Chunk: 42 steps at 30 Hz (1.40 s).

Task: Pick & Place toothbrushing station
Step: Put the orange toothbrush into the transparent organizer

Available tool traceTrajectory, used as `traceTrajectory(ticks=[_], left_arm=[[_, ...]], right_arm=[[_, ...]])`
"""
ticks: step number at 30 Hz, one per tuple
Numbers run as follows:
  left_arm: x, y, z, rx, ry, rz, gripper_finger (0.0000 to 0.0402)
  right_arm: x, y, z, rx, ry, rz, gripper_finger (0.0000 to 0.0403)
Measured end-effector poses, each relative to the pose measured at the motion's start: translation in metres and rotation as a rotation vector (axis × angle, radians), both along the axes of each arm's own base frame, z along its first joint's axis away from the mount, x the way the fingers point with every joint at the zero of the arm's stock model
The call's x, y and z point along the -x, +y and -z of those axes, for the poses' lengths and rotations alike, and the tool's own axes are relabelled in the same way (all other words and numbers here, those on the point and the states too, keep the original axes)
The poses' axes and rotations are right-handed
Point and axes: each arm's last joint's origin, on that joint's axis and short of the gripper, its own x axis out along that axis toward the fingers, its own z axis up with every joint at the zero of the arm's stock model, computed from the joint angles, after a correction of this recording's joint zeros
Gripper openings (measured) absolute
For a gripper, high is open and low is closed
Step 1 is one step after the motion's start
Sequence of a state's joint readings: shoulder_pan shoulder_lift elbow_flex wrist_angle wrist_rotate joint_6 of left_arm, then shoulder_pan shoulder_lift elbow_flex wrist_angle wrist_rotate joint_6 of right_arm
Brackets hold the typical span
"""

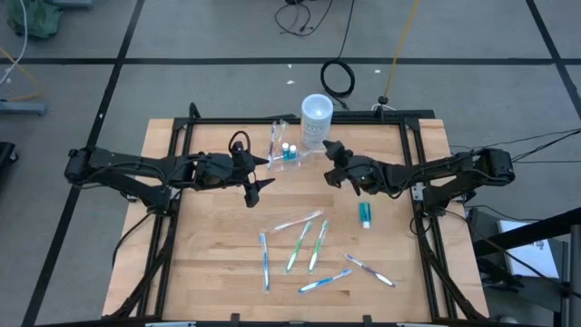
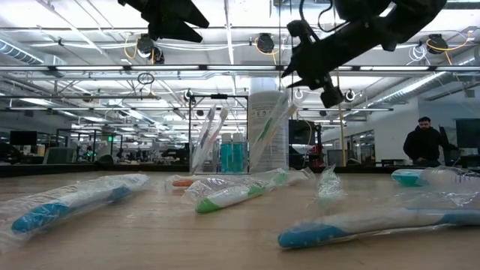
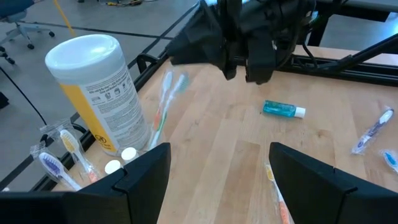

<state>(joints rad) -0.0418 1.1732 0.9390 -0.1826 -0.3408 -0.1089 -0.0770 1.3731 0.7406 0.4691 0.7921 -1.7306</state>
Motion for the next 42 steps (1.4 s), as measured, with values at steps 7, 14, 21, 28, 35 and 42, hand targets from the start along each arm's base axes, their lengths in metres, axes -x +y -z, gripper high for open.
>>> traceTrajectory(ticks=[7, 14, 21, 28, 35, 42], left_arm=[[0.0, 0.0, 0.0, 0.0, 0.001, 0.0, 0.0274], [0.0, 0.0, 0.0, 0.0, 0.001, 0.001, 0.0274], [0.0, 0.0, 0.001, 0.002, 0.01, 0.0, 0.0274], [0.0, 0.0, 0.001, 0.012, 0.006, -0.003, 0.0274], [0.0, 0.0, 0.001, 0.023, 0.002, -0.008, 0.0274], [0.0, 0.0, 0.001, 0.023, 0.002, -0.008, 0.0273]], right_arm=[[-0.002, 0.001, -0.017, -0.127, -0.37, 0.057, 0.0094], [-0.003, 0.001, -0.018, -0.466, -0.764, 0.06, 0.0076], [-0.004, 0.011, -0.013, -0.544, -0.759, 0.031, 0.0041], [-0.004, 0.037, -0.006, -0.659, -0.552, -0.19, 0.0005], [-0.002, 0.038, 0.01, -0.838, -0.36, -0.274, 0.0001], [0.016, 0.027, 0.035, -0.881, -0.102, -0.07, 0.0001]])
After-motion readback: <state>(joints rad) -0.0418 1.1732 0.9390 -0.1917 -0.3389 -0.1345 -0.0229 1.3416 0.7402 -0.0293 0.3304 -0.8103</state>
